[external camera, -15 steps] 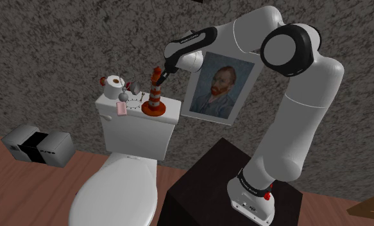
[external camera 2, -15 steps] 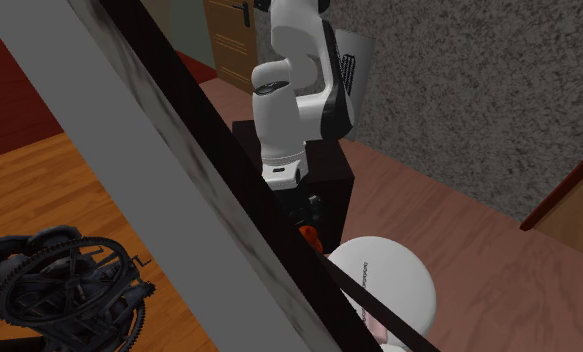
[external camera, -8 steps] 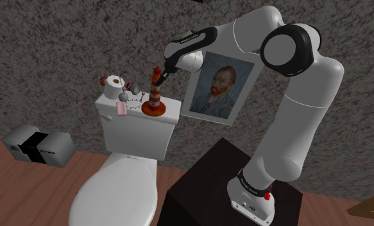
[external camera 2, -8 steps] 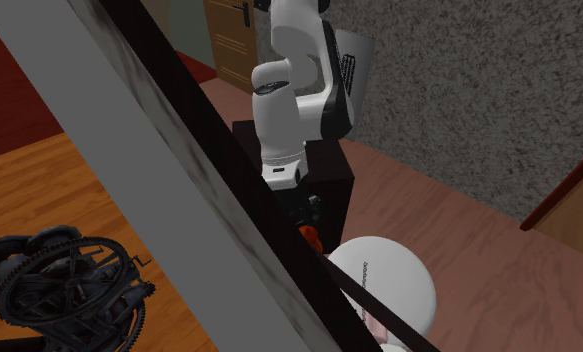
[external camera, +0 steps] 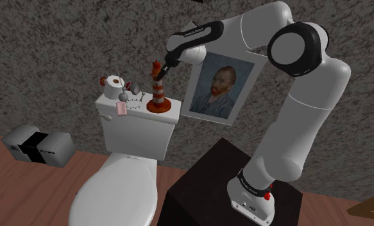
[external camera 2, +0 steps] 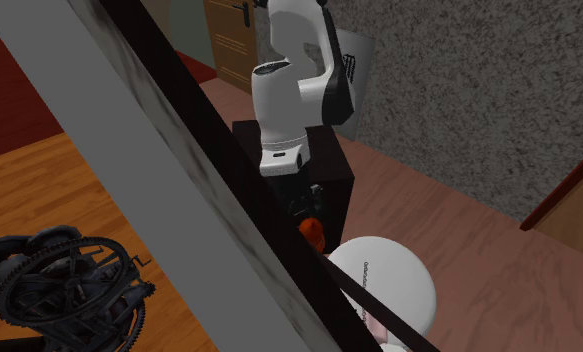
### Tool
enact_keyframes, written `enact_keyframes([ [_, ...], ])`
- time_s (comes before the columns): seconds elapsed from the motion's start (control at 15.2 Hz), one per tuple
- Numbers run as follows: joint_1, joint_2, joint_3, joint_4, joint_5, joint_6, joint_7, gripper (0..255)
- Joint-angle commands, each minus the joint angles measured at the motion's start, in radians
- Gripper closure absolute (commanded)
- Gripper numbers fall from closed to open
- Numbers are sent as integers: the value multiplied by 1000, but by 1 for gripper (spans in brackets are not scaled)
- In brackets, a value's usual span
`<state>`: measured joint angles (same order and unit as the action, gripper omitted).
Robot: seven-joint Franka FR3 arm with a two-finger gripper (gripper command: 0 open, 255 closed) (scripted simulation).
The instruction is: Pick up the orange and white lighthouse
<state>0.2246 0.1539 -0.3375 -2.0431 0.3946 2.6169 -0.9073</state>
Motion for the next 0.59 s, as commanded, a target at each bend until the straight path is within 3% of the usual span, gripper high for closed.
enact_keyframes([
  [0.0, 2, -17, -6, 8, -20, -21, 15, 255],
  [0.53, 8, -54, -17, 47, -71, -91, 62, 255],
])
